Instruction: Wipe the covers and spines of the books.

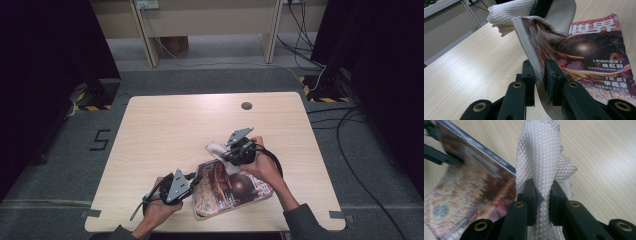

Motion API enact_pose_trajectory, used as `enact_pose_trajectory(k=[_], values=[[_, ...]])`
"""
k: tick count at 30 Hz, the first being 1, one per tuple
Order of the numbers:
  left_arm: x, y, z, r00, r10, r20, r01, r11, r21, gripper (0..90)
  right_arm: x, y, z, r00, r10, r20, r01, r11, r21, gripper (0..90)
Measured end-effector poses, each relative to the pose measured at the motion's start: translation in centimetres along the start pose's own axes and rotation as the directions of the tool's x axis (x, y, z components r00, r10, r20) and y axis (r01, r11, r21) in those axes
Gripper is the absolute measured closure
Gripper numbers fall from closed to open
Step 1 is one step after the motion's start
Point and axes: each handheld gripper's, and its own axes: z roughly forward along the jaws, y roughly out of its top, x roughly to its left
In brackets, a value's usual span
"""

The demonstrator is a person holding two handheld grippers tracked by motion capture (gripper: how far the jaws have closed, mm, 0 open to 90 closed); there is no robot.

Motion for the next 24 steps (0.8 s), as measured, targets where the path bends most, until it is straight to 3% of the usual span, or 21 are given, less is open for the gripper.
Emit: enact_pose_trajectory(k=[10,14,17,24], values=[[-0.1,0.0,0.0,1.0000,0.006,-0.003,-0.006,1.0000,0.003,78.3,3.5,2.4,-0.6,0.9952,-0.091,-0.037,0.089,0.995,-0.048,79.2],[-0.2,0.1,0.1,1.0000,0.007,-0.007,-0.007,1.0000,-0.003,78.3,4.5,2.9,-0.8,0.9937,-0.102,-0.047,0.100,0.994,-0.054,79.2],[-0.2,0.1,0.1,1.0000,0.007,-0.006,-0.007,1.0000,-0.001,78.4,5.3,3.5,-0.9,0.9879,-0.143,-0.059,0.139,0.988,-0.074,79.1],[-0.2,0.1,0.1,0.9999,0.011,-0.006,-0.011,0.9999,-0.002,78.4,5.2,3.5,-1.0,0.9882,-0.144,-0.053,0.140,0.988,-0.060,79.2]])
